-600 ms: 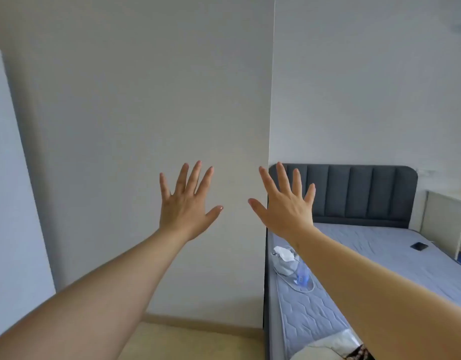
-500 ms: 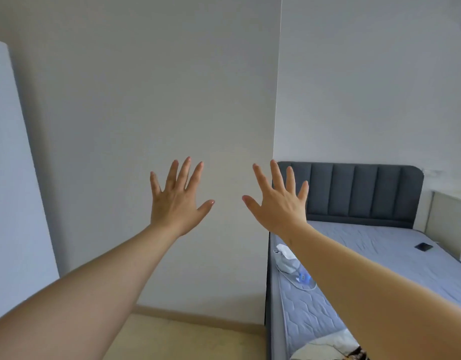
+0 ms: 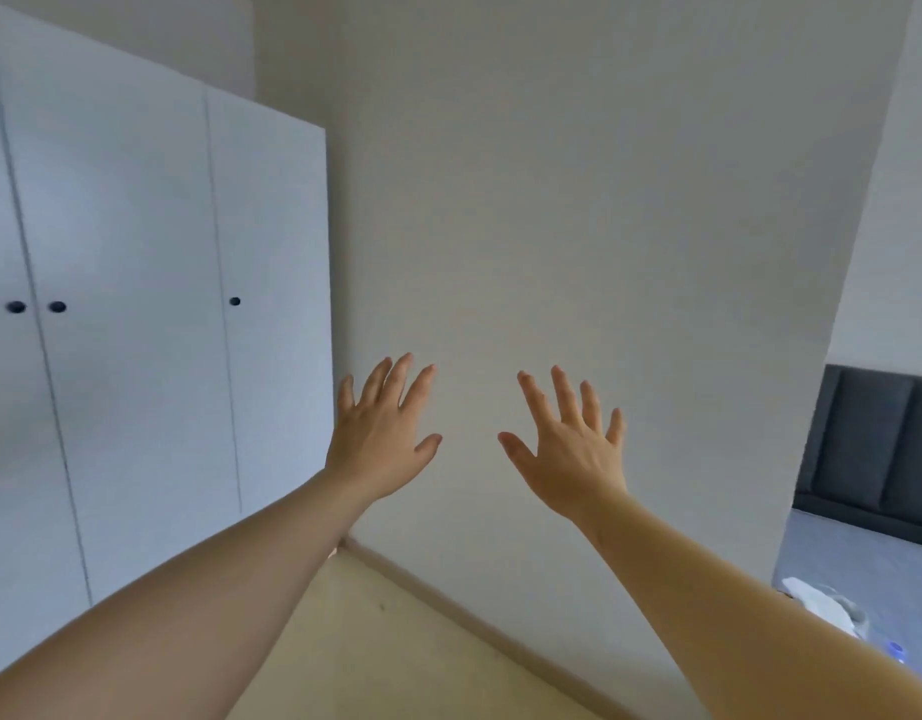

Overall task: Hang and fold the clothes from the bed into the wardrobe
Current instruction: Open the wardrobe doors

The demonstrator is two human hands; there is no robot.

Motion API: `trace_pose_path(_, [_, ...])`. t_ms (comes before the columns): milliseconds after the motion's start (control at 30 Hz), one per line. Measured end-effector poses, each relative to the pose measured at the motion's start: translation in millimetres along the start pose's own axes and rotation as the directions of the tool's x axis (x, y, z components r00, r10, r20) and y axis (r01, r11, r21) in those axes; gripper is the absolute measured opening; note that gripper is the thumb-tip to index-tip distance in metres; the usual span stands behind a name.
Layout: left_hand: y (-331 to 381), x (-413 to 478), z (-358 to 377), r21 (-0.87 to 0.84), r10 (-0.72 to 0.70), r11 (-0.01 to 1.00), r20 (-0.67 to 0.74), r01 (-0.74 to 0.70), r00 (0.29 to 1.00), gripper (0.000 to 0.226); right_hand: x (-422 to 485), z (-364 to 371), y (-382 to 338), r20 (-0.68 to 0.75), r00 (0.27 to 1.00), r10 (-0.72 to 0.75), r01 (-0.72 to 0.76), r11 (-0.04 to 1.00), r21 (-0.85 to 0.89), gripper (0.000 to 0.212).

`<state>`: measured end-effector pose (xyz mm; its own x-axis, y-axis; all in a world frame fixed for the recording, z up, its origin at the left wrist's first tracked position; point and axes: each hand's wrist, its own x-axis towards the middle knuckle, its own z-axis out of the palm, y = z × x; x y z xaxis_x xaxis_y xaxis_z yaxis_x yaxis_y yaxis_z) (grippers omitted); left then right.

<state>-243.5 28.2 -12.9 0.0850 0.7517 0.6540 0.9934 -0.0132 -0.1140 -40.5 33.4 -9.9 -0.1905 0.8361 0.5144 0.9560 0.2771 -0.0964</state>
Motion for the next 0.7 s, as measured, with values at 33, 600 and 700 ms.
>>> trace_pose_path(33, [-22, -1, 4, 0.018, -0.022, 1.000, 0.001, 0.022, 1.000, 0.072, 11, 10, -19, -0.002, 1.000, -0.025, 0.025, 1.000, 0.019, 0.067])
trace_pose_path(600, [-411, -26, 49, 0.098, -0.454, 0.887, 0.004, 0.451, 0.891, 0.059, 160, 166, -409, 0.019, 0.903, -0.429, 0.397, 0.852, 0.342, 0.060])
trace_pose_path(700, [-461, -22, 58, -0.018, -0.559, 0.829, 0.003, 0.559, 0.829, 0.050, 187, 187, -462, -0.030, 0.890, -0.454, 0.426, 0.808, 0.407, 0.053])
